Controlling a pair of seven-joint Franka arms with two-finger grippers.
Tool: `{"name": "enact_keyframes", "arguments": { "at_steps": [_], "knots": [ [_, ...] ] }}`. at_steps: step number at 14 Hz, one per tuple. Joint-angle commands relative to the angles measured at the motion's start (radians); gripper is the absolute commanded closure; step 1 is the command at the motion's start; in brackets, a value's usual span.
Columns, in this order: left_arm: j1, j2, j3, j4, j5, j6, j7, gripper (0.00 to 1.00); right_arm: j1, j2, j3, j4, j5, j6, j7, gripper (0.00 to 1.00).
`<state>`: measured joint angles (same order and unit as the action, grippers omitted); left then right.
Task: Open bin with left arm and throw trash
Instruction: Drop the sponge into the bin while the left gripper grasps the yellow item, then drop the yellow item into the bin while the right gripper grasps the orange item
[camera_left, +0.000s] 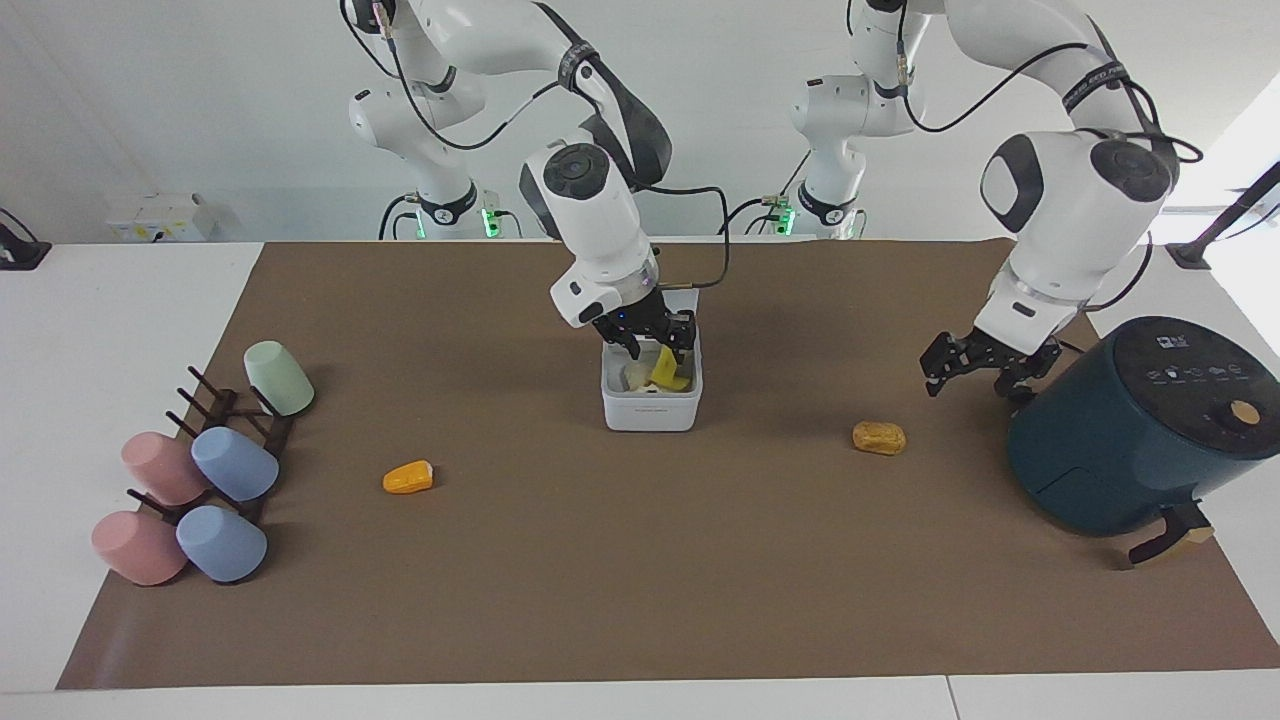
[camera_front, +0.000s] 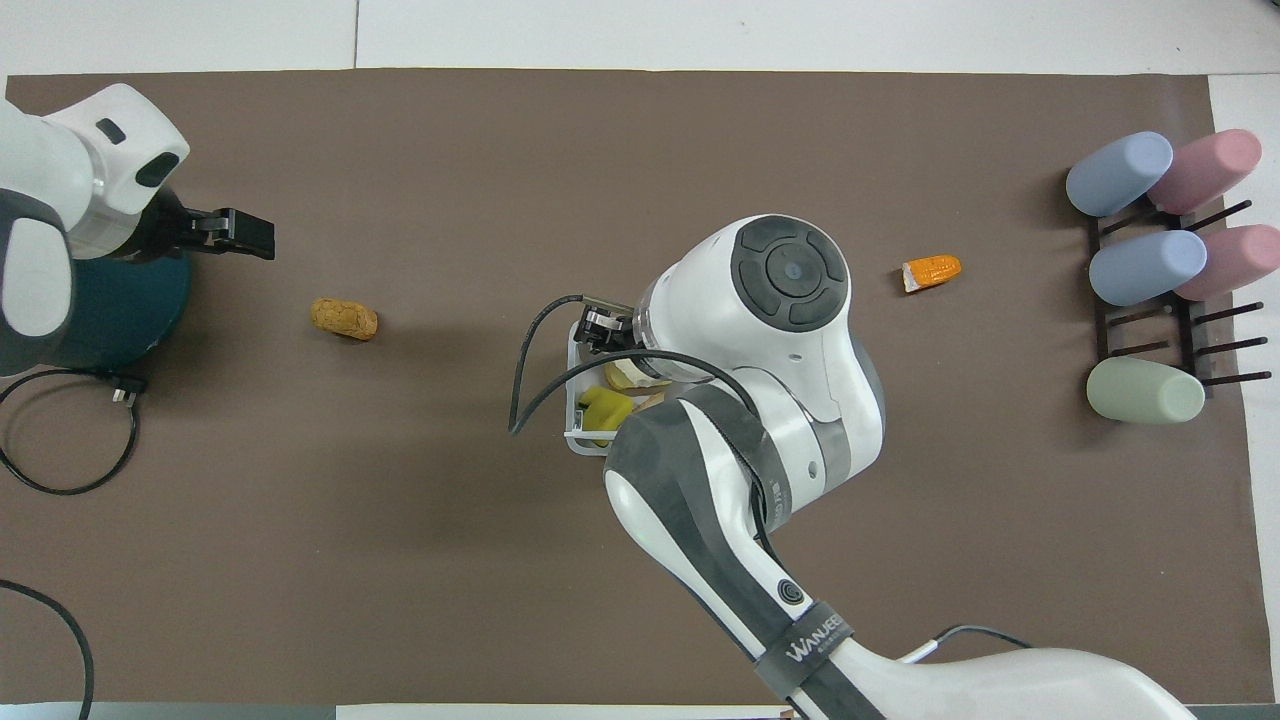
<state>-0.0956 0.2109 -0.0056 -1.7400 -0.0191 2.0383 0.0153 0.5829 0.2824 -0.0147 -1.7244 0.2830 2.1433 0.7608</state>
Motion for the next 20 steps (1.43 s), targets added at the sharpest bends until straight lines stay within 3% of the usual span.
{"name": "enact_keyframes", "arguments": {
  "at_steps": [1, 3, 6, 9, 10, 11, 12, 17, 20],
  "knots": [
    [-0.041, 0.025, 0.004, -0.132, 0.008, 0.191, -0.018, 0.00, -0.018, -0.016, -0.008, 0.005, -0.095, 0.001, -0.001, 0.00],
    [-0.047, 0.018, 0.003, -0.240, 0.008, 0.279, -0.034, 0.00, -0.078, -0.016, -0.011, 0.012, -0.177, -0.023, -0.090, 0.00],
    [-0.059, 0.028, 0.004, -0.315, 0.008, 0.345, -0.025, 0.00, -0.222, -0.016, -0.013, -0.009, -0.180, -0.023, -0.401, 0.00],
    [-0.061, 0.024, 0.004, -0.371, 0.008, 0.391, -0.029, 0.00, -0.343, -0.037, -0.013, -0.108, -0.180, 0.021, -0.738, 0.00],
    [-0.062, 0.028, 0.004, -0.374, 0.008, 0.425, -0.029, 0.10, -0.379, -0.054, -0.013, -0.162, -0.180, 0.062, -0.841, 0.00],
    [-0.062, 0.028, 0.004, -0.380, 0.008, 0.453, -0.034, 0.58, -0.406, -0.065, -0.013, -0.214, -0.180, 0.105, -0.912, 0.00],
    [-0.064, 0.028, 0.004, -0.377, 0.008, 0.454, -0.046, 1.00, -0.413, -0.065, -0.013, -0.245, -0.180, 0.131, -0.958, 0.00],
    [-0.124, -0.071, 0.003, -0.357, 0.008, 0.383, -0.179, 1.00, -0.458, -0.042, -0.016, -0.268, -0.211, 0.148, -0.948, 0.00],
    [-0.231, -0.077, -0.002, -0.226, 0.008, 0.230, -0.349, 1.00, -0.500, 0.020, -0.016, -0.242, -0.226, 0.228, -0.854, 0.00]
  ]
}}
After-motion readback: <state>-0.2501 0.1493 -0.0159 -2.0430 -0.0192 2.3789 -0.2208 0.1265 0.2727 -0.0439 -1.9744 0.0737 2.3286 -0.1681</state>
